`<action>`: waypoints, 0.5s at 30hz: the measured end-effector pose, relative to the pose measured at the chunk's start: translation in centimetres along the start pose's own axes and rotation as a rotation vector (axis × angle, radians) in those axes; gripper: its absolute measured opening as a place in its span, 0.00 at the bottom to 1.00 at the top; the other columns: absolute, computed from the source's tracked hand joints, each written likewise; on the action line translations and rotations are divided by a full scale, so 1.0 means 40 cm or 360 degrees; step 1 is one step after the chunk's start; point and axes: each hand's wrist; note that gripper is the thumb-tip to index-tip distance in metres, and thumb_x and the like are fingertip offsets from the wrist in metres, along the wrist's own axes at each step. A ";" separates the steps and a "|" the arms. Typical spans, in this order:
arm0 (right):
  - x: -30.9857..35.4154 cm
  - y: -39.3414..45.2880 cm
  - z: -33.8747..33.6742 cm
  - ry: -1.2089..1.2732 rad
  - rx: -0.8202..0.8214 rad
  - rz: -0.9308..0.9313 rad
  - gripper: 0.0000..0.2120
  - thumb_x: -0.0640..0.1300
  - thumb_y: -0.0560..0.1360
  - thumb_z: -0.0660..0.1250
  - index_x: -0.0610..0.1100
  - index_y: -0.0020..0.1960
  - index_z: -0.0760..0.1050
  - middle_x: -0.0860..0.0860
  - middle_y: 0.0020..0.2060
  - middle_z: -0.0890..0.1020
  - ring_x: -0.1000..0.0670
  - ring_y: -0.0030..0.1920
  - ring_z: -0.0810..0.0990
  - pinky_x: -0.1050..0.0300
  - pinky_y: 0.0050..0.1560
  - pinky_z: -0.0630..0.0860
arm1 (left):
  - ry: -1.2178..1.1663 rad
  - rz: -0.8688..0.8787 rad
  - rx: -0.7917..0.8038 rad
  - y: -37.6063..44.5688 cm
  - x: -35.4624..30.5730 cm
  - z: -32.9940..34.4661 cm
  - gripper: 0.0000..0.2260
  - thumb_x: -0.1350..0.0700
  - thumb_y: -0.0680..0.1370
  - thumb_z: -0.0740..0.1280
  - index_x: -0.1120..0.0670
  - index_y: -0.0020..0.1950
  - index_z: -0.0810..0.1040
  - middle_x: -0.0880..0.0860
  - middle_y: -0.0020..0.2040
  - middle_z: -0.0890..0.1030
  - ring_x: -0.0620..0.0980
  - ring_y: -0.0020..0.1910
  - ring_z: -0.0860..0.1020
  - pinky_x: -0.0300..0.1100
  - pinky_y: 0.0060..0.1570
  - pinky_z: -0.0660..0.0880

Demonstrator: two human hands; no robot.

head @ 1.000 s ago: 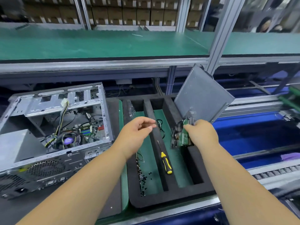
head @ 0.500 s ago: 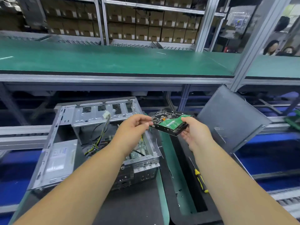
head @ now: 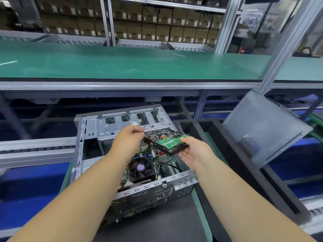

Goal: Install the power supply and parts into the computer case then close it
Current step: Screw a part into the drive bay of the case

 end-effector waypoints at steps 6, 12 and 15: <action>-0.051 0.017 0.057 0.0012 -0.0078 0.0103 0.07 0.34 0.79 0.65 0.36 0.57 0.72 0.40 0.43 0.79 0.45 0.40 0.80 0.53 0.45 0.77 | 0.0148 0.0025 -0.0021 0.036 0.016 -0.046 0.05 0.53 0.76 0.66 0.42 0.45 0.78 0.42 0.46 0.80 0.40 0.43 0.77 0.37 0.34 0.69; -0.087 0.046 0.104 0.0100 -0.0218 0.0230 0.16 0.35 0.80 0.63 0.35 0.68 0.70 0.37 0.63 0.76 0.40 0.61 0.78 0.48 0.64 0.74 | 0.0403 0.0111 -0.0005 0.074 0.031 -0.057 0.06 0.52 0.77 0.64 0.45 0.53 0.77 0.43 0.53 0.79 0.44 0.49 0.76 0.42 0.47 0.70; -0.106 0.065 0.121 0.0202 -0.0254 0.0290 0.16 0.35 0.81 0.62 0.34 0.68 0.70 0.38 0.64 0.75 0.41 0.63 0.76 0.50 0.63 0.73 | 0.0610 0.0206 -0.0008 0.095 0.037 -0.056 0.06 0.52 0.77 0.64 0.44 0.53 0.76 0.45 0.57 0.78 0.47 0.50 0.77 0.43 0.49 0.72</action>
Point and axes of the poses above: each hand's wrist, its own y-axis towards the middle knuckle, its own z-axis out of the palm, x = y × z
